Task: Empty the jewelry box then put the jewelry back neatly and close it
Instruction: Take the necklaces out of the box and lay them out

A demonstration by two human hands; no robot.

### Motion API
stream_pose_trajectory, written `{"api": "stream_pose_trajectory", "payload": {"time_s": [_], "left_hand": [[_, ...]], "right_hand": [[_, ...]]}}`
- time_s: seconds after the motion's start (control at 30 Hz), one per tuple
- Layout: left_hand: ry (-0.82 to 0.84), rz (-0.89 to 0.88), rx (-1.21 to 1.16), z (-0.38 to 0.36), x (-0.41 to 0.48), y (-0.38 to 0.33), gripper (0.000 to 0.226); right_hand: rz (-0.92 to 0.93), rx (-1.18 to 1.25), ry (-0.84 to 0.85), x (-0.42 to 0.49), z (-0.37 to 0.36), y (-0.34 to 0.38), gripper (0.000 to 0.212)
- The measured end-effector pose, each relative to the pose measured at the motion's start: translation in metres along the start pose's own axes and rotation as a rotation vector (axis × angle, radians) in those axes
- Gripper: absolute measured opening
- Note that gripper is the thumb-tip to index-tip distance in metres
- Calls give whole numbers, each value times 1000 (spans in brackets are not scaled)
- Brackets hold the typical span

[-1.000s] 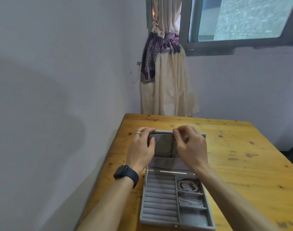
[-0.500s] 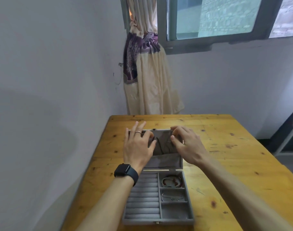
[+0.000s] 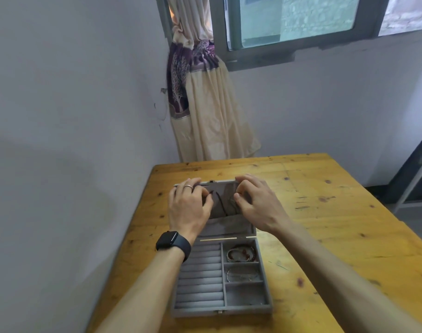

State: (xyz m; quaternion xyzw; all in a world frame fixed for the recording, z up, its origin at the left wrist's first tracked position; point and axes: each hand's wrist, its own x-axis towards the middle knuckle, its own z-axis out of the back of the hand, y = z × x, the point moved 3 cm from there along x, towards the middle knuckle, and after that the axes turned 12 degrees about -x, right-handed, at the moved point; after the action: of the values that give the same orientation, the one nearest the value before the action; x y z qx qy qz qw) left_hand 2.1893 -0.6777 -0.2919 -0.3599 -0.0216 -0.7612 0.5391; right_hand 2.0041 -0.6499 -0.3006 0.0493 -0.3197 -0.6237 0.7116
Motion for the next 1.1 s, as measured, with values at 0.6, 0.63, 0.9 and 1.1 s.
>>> {"api": "stream_pose_trajectory", "payload": {"time_s": [0.6,0.63,0.9,1.1], "left_hand": [[35,277,-862,58,39,-46,6],[47,302,-916,62,40,-52,8],[350,296,-1054,81,41,-108,12],[521,179,-937,82,31,-150,19]], "right_hand": [[-149,279,-20,-1,46,14,10],[-152,307,-35,-4,54,15,10],[-159,502,-86,-32,118,19,11],[-180,566,-139,-62,163,17,12]]}}
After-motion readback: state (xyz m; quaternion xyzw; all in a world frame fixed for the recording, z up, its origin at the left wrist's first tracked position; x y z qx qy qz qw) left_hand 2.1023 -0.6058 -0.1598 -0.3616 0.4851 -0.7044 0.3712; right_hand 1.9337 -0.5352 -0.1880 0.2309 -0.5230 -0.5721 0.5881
